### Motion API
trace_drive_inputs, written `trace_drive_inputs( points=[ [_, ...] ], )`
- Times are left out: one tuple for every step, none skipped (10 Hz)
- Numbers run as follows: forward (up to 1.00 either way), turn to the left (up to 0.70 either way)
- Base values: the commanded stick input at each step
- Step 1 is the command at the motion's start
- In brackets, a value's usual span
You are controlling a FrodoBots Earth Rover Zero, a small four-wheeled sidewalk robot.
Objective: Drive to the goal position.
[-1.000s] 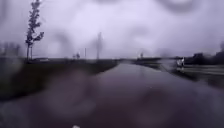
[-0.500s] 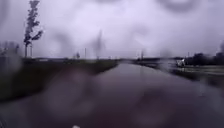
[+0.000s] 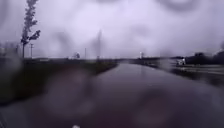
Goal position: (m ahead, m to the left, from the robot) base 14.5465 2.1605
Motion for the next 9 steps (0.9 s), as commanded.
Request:
trace_drive_inputs(
  points=[
    [0.7,-0.35],
    [0.7,-0.35],
    [0.7,-0.35],
    [0.7,-0.35],
    [0.7,-0.35],
    [0.7,-0.12],
    [0.7,0.0],
    [0.7,0.0],
    [0.7,0.0]
  ],
)
